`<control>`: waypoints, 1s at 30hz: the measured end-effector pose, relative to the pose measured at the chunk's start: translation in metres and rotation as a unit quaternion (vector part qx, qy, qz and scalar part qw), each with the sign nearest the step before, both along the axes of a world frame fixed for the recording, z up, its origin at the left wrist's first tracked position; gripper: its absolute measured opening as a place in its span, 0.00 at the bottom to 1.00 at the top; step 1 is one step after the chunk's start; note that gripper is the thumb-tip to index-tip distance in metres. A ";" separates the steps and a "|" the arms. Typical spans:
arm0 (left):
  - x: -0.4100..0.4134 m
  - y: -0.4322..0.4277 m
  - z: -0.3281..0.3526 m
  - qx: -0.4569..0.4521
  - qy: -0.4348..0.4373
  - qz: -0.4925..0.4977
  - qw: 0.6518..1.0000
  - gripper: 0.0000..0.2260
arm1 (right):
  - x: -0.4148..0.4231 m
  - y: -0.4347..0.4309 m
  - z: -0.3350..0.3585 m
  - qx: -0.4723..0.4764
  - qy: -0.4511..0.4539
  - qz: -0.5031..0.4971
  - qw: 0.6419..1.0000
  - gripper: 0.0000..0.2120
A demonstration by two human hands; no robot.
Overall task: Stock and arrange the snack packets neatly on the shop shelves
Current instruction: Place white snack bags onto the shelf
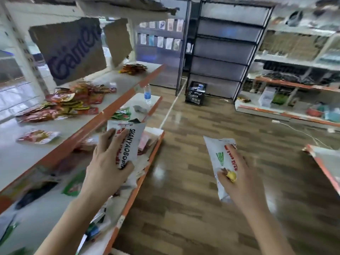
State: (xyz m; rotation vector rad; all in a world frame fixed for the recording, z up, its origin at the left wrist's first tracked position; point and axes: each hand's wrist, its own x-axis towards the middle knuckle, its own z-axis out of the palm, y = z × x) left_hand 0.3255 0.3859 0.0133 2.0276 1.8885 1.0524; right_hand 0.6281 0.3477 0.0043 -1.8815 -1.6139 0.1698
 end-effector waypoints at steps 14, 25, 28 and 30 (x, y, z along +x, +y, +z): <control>0.131 0.167 -0.018 0.007 -0.026 -0.291 0.956 0.36 | 0.067 0.010 -0.008 0.002 0.024 -0.292 0.956 0.34; 0.199 0.255 -0.037 -0.041 -0.038 -0.369 0.928 0.37 | 0.086 0.055 -0.016 -0.008 0.024 -0.377 0.926 0.34; 0.224 0.283 -0.034 -0.047 -0.032 -0.376 0.925 0.36 | 0.107 0.081 -0.019 -0.004 0.027 -0.387 0.922 0.34; 0.244 0.304 -0.032 -0.041 -0.034 -0.388 0.920 0.36 | 0.126 0.101 -0.019 0.009 0.031 -0.391 0.920 0.34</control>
